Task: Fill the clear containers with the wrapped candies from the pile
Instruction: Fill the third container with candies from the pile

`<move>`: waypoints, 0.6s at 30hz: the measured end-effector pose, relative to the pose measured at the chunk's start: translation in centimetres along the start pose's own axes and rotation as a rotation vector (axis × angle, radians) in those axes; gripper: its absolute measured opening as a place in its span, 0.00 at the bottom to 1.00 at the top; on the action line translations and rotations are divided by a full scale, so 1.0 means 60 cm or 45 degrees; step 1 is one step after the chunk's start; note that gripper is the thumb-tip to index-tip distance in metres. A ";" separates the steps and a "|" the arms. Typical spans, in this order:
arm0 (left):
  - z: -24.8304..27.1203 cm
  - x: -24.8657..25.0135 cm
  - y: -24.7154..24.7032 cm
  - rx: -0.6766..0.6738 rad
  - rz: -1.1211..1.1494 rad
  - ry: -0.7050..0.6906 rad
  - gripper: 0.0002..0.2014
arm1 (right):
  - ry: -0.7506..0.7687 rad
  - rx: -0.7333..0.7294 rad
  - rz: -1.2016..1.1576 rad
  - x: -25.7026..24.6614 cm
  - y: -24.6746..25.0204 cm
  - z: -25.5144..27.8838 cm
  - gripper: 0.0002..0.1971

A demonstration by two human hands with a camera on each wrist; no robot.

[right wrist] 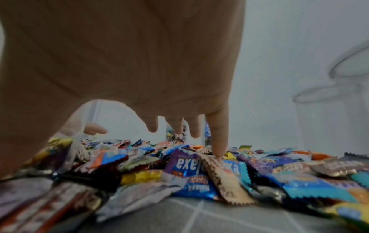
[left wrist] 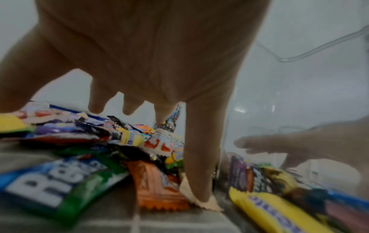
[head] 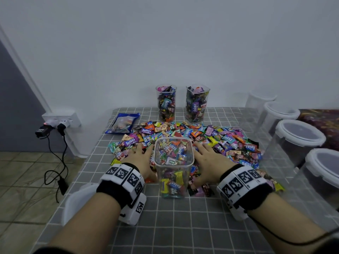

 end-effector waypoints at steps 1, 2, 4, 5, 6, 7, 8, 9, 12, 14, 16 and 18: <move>-0.002 -0.002 -0.001 -0.024 0.001 0.019 0.57 | -0.002 -0.014 0.005 0.000 -0.002 -0.002 0.61; -0.004 -0.004 -0.001 -0.044 0.001 0.029 0.57 | -0.005 -0.027 0.007 -0.001 -0.005 -0.004 0.62; -0.008 -0.006 -0.003 -0.079 -0.016 0.035 0.57 | -0.015 -0.051 0.005 0.000 -0.009 -0.007 0.62; -0.010 -0.007 -0.005 -0.088 -0.025 0.028 0.56 | -0.018 -0.061 0.004 0.000 -0.010 -0.008 0.62; -0.015 -0.009 -0.009 -0.094 -0.025 0.013 0.55 | -0.018 -0.068 0.006 0.000 -0.011 -0.010 0.61; -0.017 -0.009 -0.011 -0.108 -0.023 0.003 0.55 | -0.015 -0.075 0.013 0.000 -0.011 -0.011 0.61; -0.019 -0.010 -0.014 -0.123 -0.023 -0.014 0.54 | -0.011 -0.081 0.020 0.000 -0.012 -0.012 0.61; -0.020 -0.009 -0.016 -0.139 -0.026 -0.029 0.53 | -0.005 -0.086 0.026 -0.001 -0.012 -0.013 0.61; -0.017 -0.006 -0.014 -0.137 -0.002 -0.064 0.49 | 0.013 -0.093 0.025 -0.003 -0.014 -0.015 0.59; -0.013 0.002 -0.007 -0.091 0.042 -0.091 0.42 | 0.038 -0.081 0.009 -0.008 -0.014 -0.016 0.58; -0.011 0.010 -0.002 -0.069 0.008 -0.121 0.33 | 0.063 -0.064 0.004 -0.015 -0.012 -0.016 0.55; -0.004 0.015 0.005 -0.061 -0.050 -0.097 0.24 | 0.081 -0.045 0.013 -0.022 -0.009 -0.014 0.51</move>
Point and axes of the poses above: each hand's wrist, its own z-axis away from the middle knuckle, its own y-axis out of the back of the hand, x = y × z, the point moved 7 cm from there along -z, towards the middle knuckle, and after that the axes turned 8 degrees about x, right-handed, at the moved point
